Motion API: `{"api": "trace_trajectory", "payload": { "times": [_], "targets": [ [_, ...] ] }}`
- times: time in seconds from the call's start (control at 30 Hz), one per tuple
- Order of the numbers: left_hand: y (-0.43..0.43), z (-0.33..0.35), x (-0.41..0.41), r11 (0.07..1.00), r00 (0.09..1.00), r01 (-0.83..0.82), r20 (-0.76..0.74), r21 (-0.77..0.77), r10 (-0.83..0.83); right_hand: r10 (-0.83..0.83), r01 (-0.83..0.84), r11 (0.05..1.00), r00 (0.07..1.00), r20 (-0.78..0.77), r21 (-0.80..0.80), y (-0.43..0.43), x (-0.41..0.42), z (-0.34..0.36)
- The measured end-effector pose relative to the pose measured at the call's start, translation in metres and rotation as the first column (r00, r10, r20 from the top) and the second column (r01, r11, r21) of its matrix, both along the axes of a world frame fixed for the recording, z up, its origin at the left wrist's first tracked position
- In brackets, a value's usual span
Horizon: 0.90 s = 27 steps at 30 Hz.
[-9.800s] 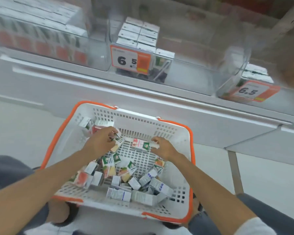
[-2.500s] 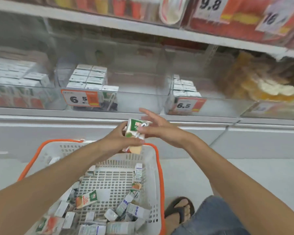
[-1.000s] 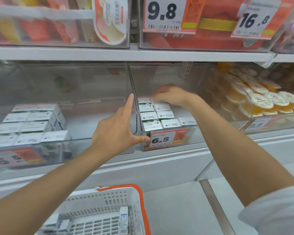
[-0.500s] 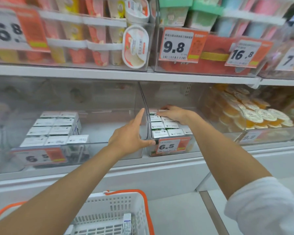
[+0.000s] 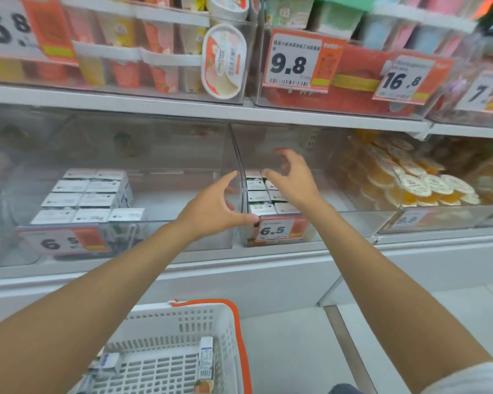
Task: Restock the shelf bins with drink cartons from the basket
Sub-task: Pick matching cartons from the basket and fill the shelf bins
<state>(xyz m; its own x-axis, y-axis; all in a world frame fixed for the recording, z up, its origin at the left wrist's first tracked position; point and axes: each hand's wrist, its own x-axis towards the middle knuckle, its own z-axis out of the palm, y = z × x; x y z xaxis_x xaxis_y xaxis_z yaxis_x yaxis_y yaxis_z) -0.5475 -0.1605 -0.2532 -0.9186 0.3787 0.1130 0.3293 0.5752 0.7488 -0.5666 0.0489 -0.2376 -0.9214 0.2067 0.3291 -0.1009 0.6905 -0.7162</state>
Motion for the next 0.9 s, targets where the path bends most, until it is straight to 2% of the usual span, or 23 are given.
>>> {"api": "trace_trajectory", "payload": {
  "times": [0.07, 0.13, 0.17, 0.27, 0.4, 0.47, 0.53, 0.6, 0.63, 0.73, 0.83, 0.9],
  "targets": [
    [-0.008, 0.001, 0.013, 0.994, 0.984, -0.079, -0.155, 0.074, 0.09, -0.052, 0.054, 0.999, 0.981, -0.185, 0.005, -0.023, 0.032, 0.004],
    [-0.023, -0.001, 0.034, 0.989, 0.946, -0.134, -0.291, 0.059, 0.146, -0.052, 0.039, 0.998, 0.968, -0.244, -0.058, -0.049, 0.063, 0.001],
    [-0.034, -0.005, 0.047, 0.99, 0.945, -0.136, -0.294, 0.038, 0.141, -0.042, 0.022, 0.996, 0.97, -0.239, -0.086, -0.064, 0.077, -0.006],
    [-0.076, -0.033, 0.083, 0.995, 0.985, -0.089, -0.15, -0.033, 0.084, 0.033, -0.047, 0.994, 0.989, -0.146, -0.095, -0.11, 0.113, -0.042],
    [-0.151, -0.095, 0.127, 0.991, 0.988, -0.087, 0.115, -0.102, 0.099, 0.148, -0.126, 0.984, 0.972, 0.182, -0.127, -0.167, 0.149, -0.127],
    [-0.191, -0.129, 0.148, 0.989, 0.959, -0.111, 0.249, -0.103, 0.133, 0.245, -0.199, 0.968, 0.885, 0.395, -0.156, -0.185, 0.165, -0.177],
    [-0.228, -0.159, 0.166, 0.985, 0.913, -0.146, 0.37, -0.091, 0.169, 0.364, -0.314, 0.93, 0.703, 0.611, -0.193, -0.197, 0.177, -0.226],
    [-0.263, -0.184, 0.184, 0.978, 0.87, -0.203, 0.45, -0.045, 0.201, 0.359, -0.383, 0.908, 0.497, 0.79, -0.171, -0.209, 0.184, -0.267],
    [-0.279, -0.195, 0.192, 0.972, 0.85, -0.232, 0.477, -0.044, 0.225, 0.35, -0.398, 0.901, 0.428, 0.833, -0.174, -0.216, 0.185, -0.285],
    [-0.32, -0.22, 0.205, 0.939, 0.784, -0.327, 0.523, -0.11, 0.334, 0.39, -0.454, 0.862, 0.307, 0.868, -0.226, -0.251, 0.182, -0.326],
    [-0.338, -0.243, 0.209, 0.92, 0.72, -0.358, 0.58, -0.16, 0.381, 0.449, -0.37, 0.856, 0.183, 0.874, -0.362, -0.301, 0.177, -0.355],
    [-0.341, -0.254, 0.212, 0.928, 0.702, -0.328, 0.611, -0.178, 0.365, 0.39, -0.453, 0.841, 0.129, 0.912, -0.295, -0.327, 0.176, -0.375]
  ]
}}
